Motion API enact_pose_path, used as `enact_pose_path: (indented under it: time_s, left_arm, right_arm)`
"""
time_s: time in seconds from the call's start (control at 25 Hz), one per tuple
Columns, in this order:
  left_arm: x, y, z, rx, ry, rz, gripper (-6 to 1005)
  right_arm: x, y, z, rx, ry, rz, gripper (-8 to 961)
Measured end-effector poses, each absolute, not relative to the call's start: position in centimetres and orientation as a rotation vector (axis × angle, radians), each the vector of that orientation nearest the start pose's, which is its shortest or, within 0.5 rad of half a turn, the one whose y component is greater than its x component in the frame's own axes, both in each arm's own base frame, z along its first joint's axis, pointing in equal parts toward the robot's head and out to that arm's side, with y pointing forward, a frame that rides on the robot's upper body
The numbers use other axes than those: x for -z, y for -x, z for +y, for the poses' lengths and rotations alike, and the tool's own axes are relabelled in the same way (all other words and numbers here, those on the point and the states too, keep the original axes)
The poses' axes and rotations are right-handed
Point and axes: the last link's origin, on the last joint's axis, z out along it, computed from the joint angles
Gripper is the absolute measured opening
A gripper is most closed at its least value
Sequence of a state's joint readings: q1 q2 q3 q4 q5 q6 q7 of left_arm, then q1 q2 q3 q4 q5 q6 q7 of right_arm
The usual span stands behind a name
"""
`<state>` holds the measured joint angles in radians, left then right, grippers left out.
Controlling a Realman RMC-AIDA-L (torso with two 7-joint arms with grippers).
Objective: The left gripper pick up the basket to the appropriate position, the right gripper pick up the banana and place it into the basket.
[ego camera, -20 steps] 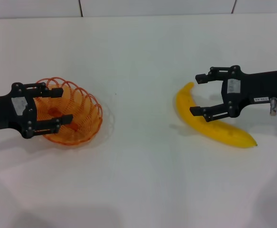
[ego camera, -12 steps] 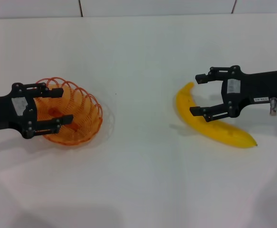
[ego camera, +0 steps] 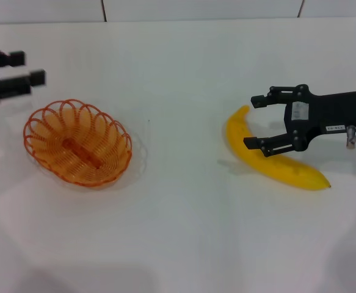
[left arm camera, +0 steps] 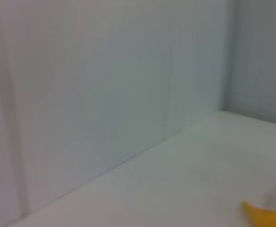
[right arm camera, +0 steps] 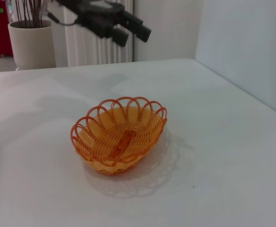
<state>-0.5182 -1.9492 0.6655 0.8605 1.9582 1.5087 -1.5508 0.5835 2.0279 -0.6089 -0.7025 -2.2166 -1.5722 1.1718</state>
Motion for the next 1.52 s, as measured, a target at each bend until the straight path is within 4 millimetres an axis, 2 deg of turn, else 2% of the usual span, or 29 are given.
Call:
enact_pose_path:
  time_s: [0.12,0.28,0.72,1.52]
  left_arm:
    - [-11.2,27.1,38.0,0.466,2.487,-0.747,679]
    - [-11.8,27.0,39.1,0.31,2.496,-0.846,679]
    - [-9.0,27.7,40.5,0.01,2.495,-0.918,678]
    - [-5.6,28.2,41.9,-0.111,2.466,-0.911,678]
  right_arm:
    - [-2.4,-27.6,34.3,-0.382,2.804,0.252,904]
    - [-2.4,-27.5,34.4,-0.383,2.805,0.248,904]
    - [-2.2,-27.3,34.5,-0.389,2.81,0.246,904]
    - [-2.0,-27.0,34.7,-0.388,2.822,0.24,904]
